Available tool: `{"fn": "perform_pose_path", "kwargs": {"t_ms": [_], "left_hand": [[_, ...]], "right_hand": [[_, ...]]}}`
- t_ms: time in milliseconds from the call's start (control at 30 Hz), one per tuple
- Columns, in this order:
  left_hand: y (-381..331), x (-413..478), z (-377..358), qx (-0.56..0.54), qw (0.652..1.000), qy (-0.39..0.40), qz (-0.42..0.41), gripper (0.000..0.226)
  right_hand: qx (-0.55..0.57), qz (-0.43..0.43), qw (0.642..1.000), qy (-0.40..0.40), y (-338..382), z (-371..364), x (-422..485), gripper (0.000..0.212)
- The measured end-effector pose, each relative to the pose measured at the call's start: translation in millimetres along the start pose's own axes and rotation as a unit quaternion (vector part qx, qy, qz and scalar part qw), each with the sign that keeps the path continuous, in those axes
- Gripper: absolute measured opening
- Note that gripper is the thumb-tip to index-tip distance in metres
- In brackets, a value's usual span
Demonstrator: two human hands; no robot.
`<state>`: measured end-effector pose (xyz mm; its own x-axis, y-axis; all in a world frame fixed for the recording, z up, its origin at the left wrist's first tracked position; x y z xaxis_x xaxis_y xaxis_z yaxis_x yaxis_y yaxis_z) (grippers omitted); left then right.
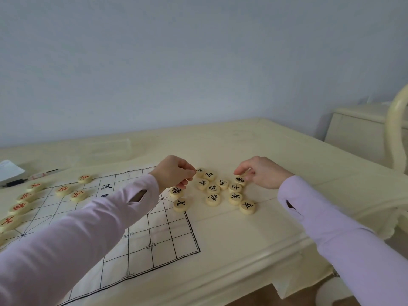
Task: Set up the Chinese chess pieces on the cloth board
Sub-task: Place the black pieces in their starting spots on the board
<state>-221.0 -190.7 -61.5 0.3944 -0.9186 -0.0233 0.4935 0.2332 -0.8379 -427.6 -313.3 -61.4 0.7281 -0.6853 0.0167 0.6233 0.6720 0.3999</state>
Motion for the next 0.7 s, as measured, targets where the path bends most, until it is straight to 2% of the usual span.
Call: {"fn": "perform_pose_path", "kwargs": {"t_ms": [267,533,700], "left_hand": [[4,-2,-3,-0.005,1.000,0.003,0.007,0.015],[0,-7,-6,-0.006,1.000,0.007,0.002,0.013],[-5,-13,-4,-0.005,1.000,0.004,-0.008,0.014]], "right_hand": [[-0.065,0.014,0.996,0.062,5,-2,-7,0.046],[-0.096,-0.018,0.994,0.045,7,-6,1,0.039],[-0.071,-0.051,0.996,0.001,3,-4,0,0.036]]}}
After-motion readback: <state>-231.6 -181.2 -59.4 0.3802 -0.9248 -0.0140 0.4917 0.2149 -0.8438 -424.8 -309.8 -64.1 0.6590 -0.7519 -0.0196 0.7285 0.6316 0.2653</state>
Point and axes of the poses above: each hand's wrist, its own x-axis towards the middle knuckle, its own z-axis out of the back of the hand, y = z × x, the point moved 1 cm from there along x, towards the middle knuckle
